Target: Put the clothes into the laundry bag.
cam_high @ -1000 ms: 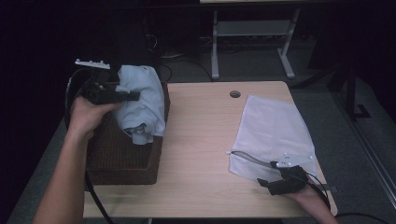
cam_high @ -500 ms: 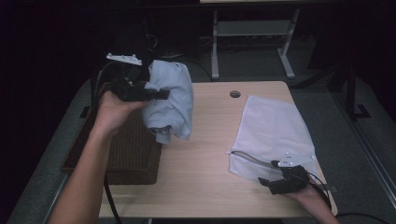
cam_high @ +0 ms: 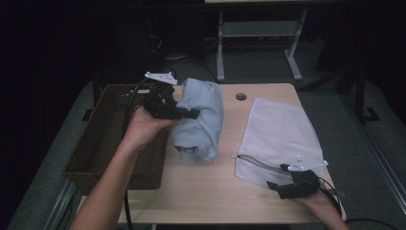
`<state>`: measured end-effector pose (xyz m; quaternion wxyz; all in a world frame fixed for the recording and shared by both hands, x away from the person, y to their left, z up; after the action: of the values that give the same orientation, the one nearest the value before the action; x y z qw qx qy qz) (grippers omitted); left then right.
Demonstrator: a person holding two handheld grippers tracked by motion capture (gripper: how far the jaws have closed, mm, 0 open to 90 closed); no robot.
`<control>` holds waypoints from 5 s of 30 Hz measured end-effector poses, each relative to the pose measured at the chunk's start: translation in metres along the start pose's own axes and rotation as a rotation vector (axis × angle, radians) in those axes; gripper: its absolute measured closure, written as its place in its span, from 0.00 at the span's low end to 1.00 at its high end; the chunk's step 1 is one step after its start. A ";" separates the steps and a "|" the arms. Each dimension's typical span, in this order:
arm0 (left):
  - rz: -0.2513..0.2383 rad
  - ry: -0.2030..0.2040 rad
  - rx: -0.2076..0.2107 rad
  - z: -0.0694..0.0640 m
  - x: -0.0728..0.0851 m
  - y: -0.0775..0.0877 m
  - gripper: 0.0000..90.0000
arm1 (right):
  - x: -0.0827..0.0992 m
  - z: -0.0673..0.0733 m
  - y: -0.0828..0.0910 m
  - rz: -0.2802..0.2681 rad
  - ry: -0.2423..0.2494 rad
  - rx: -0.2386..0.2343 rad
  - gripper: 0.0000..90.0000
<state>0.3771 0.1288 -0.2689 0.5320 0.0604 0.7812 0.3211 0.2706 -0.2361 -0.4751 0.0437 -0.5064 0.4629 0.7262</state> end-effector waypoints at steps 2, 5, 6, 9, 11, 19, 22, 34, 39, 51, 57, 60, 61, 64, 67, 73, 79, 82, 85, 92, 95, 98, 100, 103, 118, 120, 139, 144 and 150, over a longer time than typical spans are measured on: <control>0.002 0.000 0.011 -0.001 0.003 -0.004 0.85 | 0.000 0.000 0.000 -0.002 -0.002 0.000 0.18; 0.001 -0.001 0.036 -0.004 0.010 -0.012 0.84 | 0.000 -0.001 0.004 -0.008 -0.004 0.005 0.23; 0.002 -0.002 0.043 -0.005 0.013 -0.015 0.85 | 0.000 -0.002 0.005 -0.010 -0.006 0.005 0.24; 0.015 -0.008 0.054 -0.007 0.020 -0.024 0.84 | 0.001 -0.005 0.009 -0.012 -0.024 0.009 0.29; 0.017 -0.008 0.060 -0.008 0.025 -0.028 0.84 | 0.002 -0.007 0.012 -0.009 -0.034 0.011 0.35; 0.023 -0.016 0.059 -0.008 0.042 -0.037 0.84 | 0.010 -0.018 0.029 0.016 -0.061 0.020 0.63; 0.016 -0.019 0.063 -0.008 0.046 -0.037 0.84 | 0.016 -0.021 0.035 0.041 -0.067 0.022 0.73; 0.009 -0.023 0.072 -0.005 0.053 -0.036 0.84 | 0.037 -0.020 0.042 0.142 -0.031 0.037 0.99; 0.022 -0.013 0.062 -0.001 0.058 -0.039 0.84 | 0.038 -0.019 0.038 0.164 -0.013 0.037 0.99; 0.034 0.003 0.067 0.005 0.063 -0.041 0.84 | 0.031 -0.015 0.023 0.196 0.026 0.027 0.99; 0.033 0.004 0.075 0.004 0.064 -0.040 0.84 | 0.018 -0.012 0.006 0.190 0.037 0.001 0.99; 0.032 0.000 0.081 0.002 0.063 -0.040 0.84 | 0.011 -0.010 -0.003 0.187 0.042 -0.009 0.99; 0.034 -0.003 0.084 0.001 0.063 -0.040 0.84 | 0.008 -0.009 -0.007 0.184 0.046 -0.011 0.99; 0.035 -0.005 0.087 0.000 0.063 -0.041 0.84 | 0.000 -0.004 -0.017 0.183 0.062 -0.034 0.99; 0.037 -0.006 0.087 0.000 0.063 -0.041 0.85 | -0.009 0.003 -0.029 0.182 0.087 -0.057 0.99; 0.038 -0.003 0.091 0.000 0.063 -0.041 0.84 | -0.019 0.017 -0.043 0.185 0.130 -0.093 0.99; 0.039 -0.003 0.093 0.000 0.063 -0.040 0.85 | -0.020 0.032 -0.046 0.182 0.145 -0.148 0.99; 0.039 -0.003 0.093 0.000 0.064 -0.040 0.85 | -0.023 0.043 -0.050 0.183 0.164 -0.177 0.99; 0.037 -0.001 0.092 0.000 0.064 -0.039 0.85 | -0.028 0.054 -0.056 0.185 0.185 -0.206 0.99; 0.032 0.006 0.088 0.003 0.065 -0.036 0.84 | -0.047 0.042 -0.052 0.120 0.158 -0.144 0.93; 0.029 0.008 0.085 0.004 0.066 -0.034 0.84 | -0.060 0.022 -0.053 0.081 0.117 -0.089 0.79; 0.026 0.012 0.082 0.005 0.067 -0.033 0.84 | -0.066 0.005 -0.061 0.068 0.084 -0.044 0.66; 0.025 0.014 0.082 0.006 0.067 -0.033 0.84 | -0.067 -0.003 -0.069 0.088 0.060 -0.042 0.59; 0.028 0.016 0.080 0.006 0.068 -0.033 0.84 | -0.064 -0.007 -0.077 0.091 0.029 -0.039 0.49; 0.037 0.018 0.082 0.006 0.069 -0.036 0.84 | -0.054 -0.001 -0.093 0.129 0.069 -0.012 0.51; 0.036 0.019 0.082 0.006 0.069 -0.036 0.84 | -0.054 -0.001 -0.091 0.130 0.069 -0.016 0.61; 0.036 0.025 0.078 0.008 0.071 -0.035 0.84 | -0.065 -0.012 -0.072 0.033 0.011 -0.024 0.98; 0.036 0.022 0.081 0.008 0.070 -0.035 0.84 | -0.078 -0.020 -0.064 -0.010 0.007 -0.032 0.98; 0.034 0.026 0.082 0.009 0.071 -0.034 0.84 | -0.097 -0.029 -0.061 -0.051 0.020 -0.039 0.98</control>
<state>0.3628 0.1373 -0.3465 0.5133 0.0911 0.7994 0.2986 0.3701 -0.1826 -0.4403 0.0476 -0.5263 0.4358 0.7286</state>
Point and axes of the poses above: each handheld gripper's, and its own axes: y roughly backward along the jaws, x roughly out of its underside, z roughly to its left, the point moved 3 cm from there along -y, roughly forward along the jaws, and after that the axes turned 2 degrees about -z, right-handed, at the moved point
